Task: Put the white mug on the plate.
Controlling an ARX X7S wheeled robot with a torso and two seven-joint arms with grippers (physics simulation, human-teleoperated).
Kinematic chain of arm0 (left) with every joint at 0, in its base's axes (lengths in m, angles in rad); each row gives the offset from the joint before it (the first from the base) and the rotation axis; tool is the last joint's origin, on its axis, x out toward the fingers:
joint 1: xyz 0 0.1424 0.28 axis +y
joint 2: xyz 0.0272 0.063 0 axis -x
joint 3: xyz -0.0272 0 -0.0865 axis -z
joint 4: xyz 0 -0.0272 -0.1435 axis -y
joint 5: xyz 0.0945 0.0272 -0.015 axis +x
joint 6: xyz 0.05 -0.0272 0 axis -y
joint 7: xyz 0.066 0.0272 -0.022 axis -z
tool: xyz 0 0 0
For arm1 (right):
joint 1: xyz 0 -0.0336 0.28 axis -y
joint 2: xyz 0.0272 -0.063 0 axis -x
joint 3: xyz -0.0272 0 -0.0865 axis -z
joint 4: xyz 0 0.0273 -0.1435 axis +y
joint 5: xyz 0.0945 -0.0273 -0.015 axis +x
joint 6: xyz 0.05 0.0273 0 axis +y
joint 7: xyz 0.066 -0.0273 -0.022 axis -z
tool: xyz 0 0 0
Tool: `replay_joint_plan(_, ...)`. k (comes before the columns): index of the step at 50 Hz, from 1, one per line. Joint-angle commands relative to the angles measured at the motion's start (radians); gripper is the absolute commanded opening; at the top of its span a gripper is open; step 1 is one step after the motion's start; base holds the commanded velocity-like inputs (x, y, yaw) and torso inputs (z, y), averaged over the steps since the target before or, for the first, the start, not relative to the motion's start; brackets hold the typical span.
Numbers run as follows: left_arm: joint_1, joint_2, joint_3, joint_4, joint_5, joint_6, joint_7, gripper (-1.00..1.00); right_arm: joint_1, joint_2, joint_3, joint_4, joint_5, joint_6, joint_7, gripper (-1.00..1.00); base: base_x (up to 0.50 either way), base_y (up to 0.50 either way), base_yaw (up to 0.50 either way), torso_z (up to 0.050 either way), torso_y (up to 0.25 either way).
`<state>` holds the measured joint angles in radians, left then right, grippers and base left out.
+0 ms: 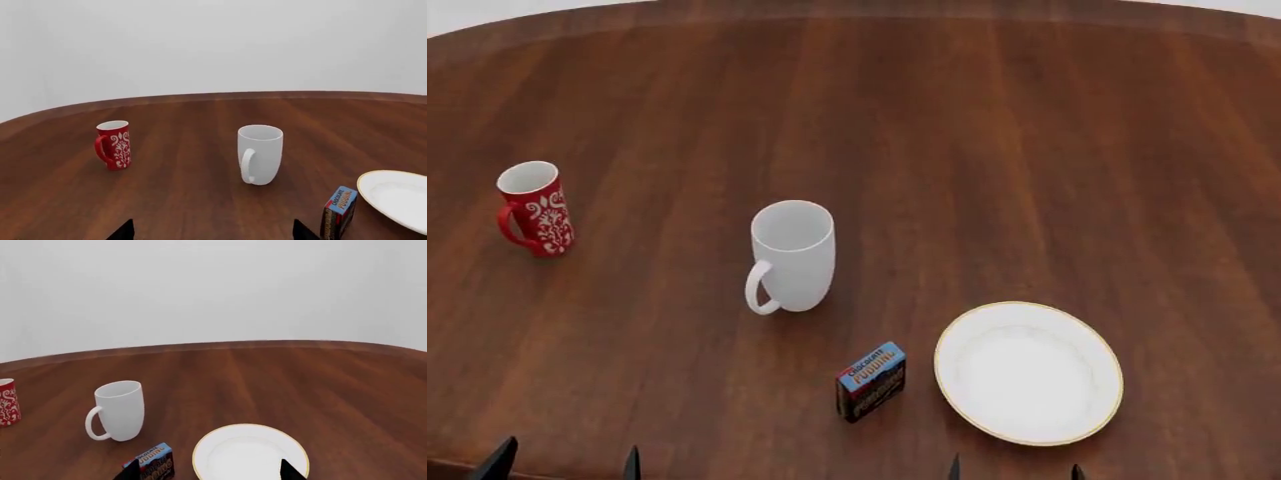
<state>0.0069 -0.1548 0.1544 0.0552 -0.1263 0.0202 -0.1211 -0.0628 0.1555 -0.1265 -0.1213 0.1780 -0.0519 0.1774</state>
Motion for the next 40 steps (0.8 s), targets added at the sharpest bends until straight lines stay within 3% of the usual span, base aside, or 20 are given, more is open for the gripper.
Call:
replay_joint_plan(1,0.002,-0.006,0.008,0.000,-0.007,0.004,-0.007,1.00,-0.005,0.007,-0.008,-0.008,0.001,-0.018,0.008,1.00,0.00,0.00,0.00,0.000,0.000)
replay_joint_plan(25,0.002,-0.018,0.020,-0.011,-0.021,0.014,-0.021,1.00,-0.006,0.017,-0.017,0.006,0.015,-0.031,0.028,1.00,0.00,0.00,0.00,0.000,0.000)
replay_joint_plan(40,-0.002,-0.023,0.031,-0.011,-0.023,0.010,-0.035,1.00,0.000,0.027,-0.030,0.021,0.024,-0.026,0.029,1.00,0.01,0.00,0.26,0.000,0.000)
